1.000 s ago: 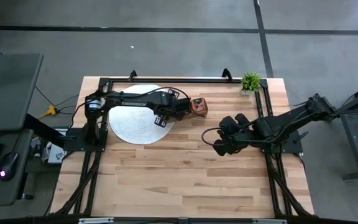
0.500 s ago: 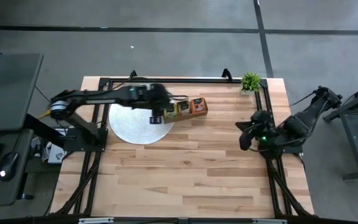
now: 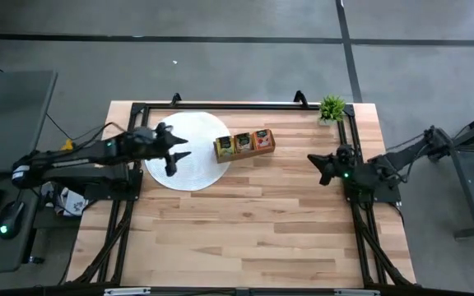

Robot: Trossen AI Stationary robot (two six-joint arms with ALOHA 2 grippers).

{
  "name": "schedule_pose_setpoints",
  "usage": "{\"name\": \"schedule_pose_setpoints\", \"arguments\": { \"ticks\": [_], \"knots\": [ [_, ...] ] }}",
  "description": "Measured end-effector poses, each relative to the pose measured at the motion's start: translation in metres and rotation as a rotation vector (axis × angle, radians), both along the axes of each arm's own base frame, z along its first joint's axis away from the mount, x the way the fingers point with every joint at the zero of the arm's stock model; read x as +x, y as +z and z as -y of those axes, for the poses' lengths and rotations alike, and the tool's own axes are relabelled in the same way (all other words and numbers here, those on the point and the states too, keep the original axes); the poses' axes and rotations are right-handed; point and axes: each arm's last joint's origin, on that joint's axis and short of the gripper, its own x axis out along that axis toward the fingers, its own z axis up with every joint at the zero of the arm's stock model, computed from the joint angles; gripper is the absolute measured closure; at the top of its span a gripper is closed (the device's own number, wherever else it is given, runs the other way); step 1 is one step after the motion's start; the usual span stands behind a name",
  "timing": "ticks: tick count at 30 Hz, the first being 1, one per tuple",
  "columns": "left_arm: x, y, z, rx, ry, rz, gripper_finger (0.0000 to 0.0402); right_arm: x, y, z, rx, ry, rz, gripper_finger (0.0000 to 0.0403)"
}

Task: Pick & Place Tea
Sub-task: Return to Home Position

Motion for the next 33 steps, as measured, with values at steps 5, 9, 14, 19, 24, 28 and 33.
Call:
{"name": "schedule_pose_setpoints", "arguments": {
  "ticks": [5, 9, 14, 19, 24, 28, 33],
  "knots": [
    [-0.017, -0.007, 0.005, 0.004, 0.012, 0.160, 0.0200, 0.004, -0.014, 0.017, -0.036, 0.033, 0.116, 0.0391],
    [-0.016, -0.014, 0.005, 0.015, -0.011, 0.263, 0.0200, 0.007, -0.020, 0.029, -0.093, 0.050, 0.162, 0.0391],
    [-0.013, -0.026, 0.005, -0.014, -0.014, 0.417, 0.0200, 0.006, -0.030, 0.039, -0.115, 0.013, 0.269, 0.0391],
    [-0.016, -0.047, 0.006, -0.062, -0.002, 0.444, 0.0200, 0.005, -0.036, 0.039, -0.134, 0.021, 0.309, 0.0391],
    [-0.025, -0.057, 0.007, -0.076, 0.028, 0.508, 0.0200, 0.005, -0.037, 0.037, -0.158, 0.039, 0.292, 0.0391],
    [-0.035, -0.064, 0.008, -0.100, 0.112, 0.594, 0.0200, 0.006, -0.040, 0.037, -0.148, 0.046, 0.263, 0.0391],
    [-0.047, -0.062, 0.010, -0.102, 0.139, 0.674, 0.0200, 0.006, -0.041, 0.037, -0.173, 0.047, 0.247, 0.0391]
  ]
}}
